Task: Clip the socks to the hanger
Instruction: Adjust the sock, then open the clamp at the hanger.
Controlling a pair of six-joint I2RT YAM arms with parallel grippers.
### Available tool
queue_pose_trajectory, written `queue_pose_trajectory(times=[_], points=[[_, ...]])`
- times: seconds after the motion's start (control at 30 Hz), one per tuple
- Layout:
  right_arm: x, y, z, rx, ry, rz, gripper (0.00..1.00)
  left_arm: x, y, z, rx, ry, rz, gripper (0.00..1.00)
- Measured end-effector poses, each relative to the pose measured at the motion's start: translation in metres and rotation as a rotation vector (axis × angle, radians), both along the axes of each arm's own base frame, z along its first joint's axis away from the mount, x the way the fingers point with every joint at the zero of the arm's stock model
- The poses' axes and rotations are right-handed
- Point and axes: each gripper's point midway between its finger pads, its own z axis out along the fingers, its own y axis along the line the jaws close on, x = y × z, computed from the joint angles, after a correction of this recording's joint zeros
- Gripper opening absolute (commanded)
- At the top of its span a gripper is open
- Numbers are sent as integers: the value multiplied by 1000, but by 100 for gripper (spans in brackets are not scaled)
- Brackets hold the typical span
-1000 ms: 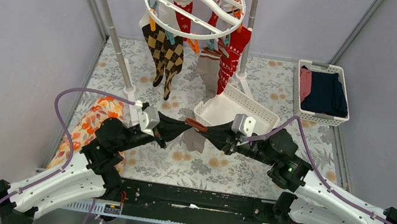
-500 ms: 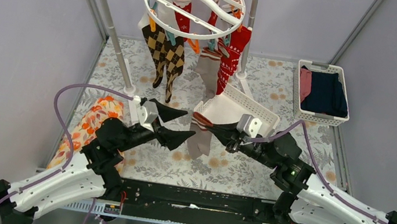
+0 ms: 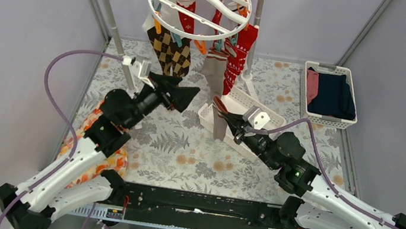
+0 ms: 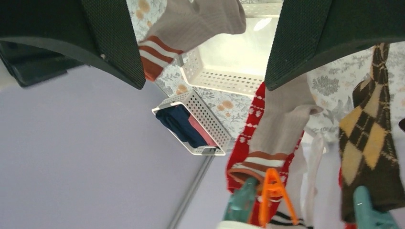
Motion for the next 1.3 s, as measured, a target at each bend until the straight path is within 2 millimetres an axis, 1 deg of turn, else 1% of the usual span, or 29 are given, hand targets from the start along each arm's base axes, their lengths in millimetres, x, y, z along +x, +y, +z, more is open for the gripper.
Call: queue_pose_trajectory(times=[0.1, 0.23, 0.27, 0.33, 0.4, 0.57, 0.7, 1.0, 1.07, 1.13, 1.2, 1.3], points=[[13, -8, 0, 6, 9, -52, 0, 31, 2, -10, -29, 84, 26, 91], [38, -25, 5, 43, 40, -122, 0, 67, 9, -24, -92, 179, 53, 90], [44, -30, 7, 53, 49, -138, 0, 73, 10, -27, -108, 199, 60, 91], [53, -31, 11, 69, 64, -144, 0, 85, 13, -29, -136, 225, 75, 91], [55, -27, 15, 80, 72, -128, 0, 93, 14, -27, -155, 237, 81, 91], [55, -17, 11, 82, 99, -83, 0, 101, 10, -9, -187, 208, 75, 90], [56, -16, 8, 82, 112, -75, 0, 106, 8, 4, -203, 172, 70, 88], [57, -16, 13, 111, 115, -64, 0, 123, 2, 2, -189, 154, 83, 88], [57, -16, 14, 116, 115, -63, 0, 123, -1, 3, -179, 137, 85, 88], [56, -15, 15, 120, 115, -56, 0, 120, -8, 5, -167, 115, 82, 87], [55, -14, 16, 124, 114, -49, 0, 118, -15, 7, -156, 94, 80, 84], [55, -14, 18, 133, 112, -45, 0, 120, -21, 12, -142, 63, 97, 81]])
